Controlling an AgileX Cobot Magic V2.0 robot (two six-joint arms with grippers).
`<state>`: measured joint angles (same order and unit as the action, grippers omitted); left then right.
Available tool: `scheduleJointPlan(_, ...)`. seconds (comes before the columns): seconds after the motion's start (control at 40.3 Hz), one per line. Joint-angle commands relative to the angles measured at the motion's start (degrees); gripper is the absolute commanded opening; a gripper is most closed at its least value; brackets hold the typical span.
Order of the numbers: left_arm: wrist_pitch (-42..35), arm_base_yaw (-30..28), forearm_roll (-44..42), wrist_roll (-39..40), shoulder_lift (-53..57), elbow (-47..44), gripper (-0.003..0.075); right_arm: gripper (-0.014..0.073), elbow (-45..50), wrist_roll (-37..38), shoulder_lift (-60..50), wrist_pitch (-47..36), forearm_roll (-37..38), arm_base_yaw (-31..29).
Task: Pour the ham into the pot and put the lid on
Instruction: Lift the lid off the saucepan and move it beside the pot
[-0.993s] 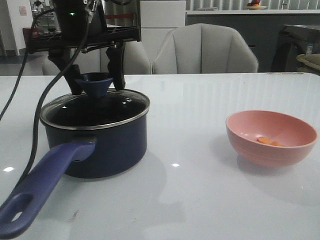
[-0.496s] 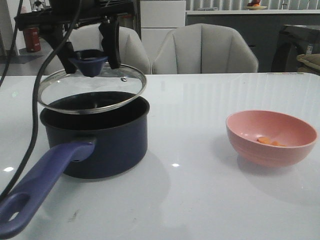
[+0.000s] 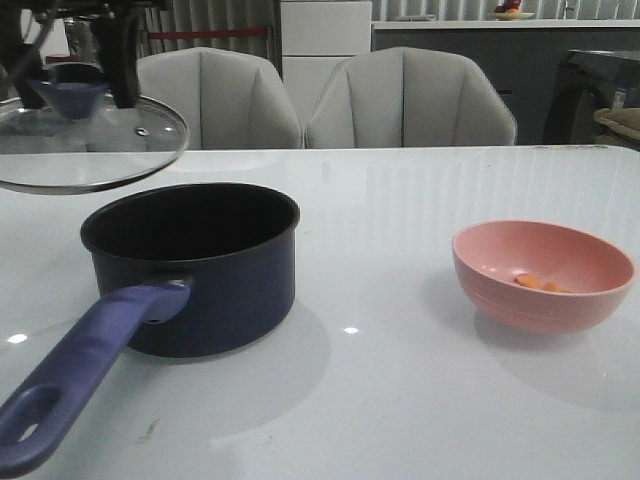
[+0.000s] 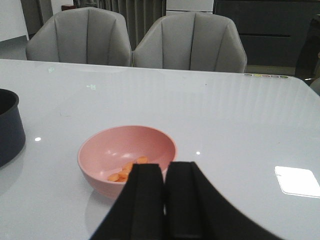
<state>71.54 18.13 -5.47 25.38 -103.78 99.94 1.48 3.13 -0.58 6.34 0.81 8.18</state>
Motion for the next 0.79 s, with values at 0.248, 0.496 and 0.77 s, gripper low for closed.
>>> scheduleJointPlan(0.248,1.3,-11.7,-1.06,-7.03,7.9,-3.93,0.0114,0.0151,0.59,-0.15,-1.11,-4.31,0.56,-0.21)
scheduleJointPlan(0.496,-4.13,-20.3,6.83,-14.37,9.0,-12.89,0.0114,0.0151,0.59,-0.15,-1.11,-4.31,0.56,-0.21)
scheduleJointPlan(0.77,-15.79,-27.44,15.32,-22.14,9.25,-23.44,0.0114,0.0151,0.59,-0.15,-1.11,-4.31,0.56,-0.21)
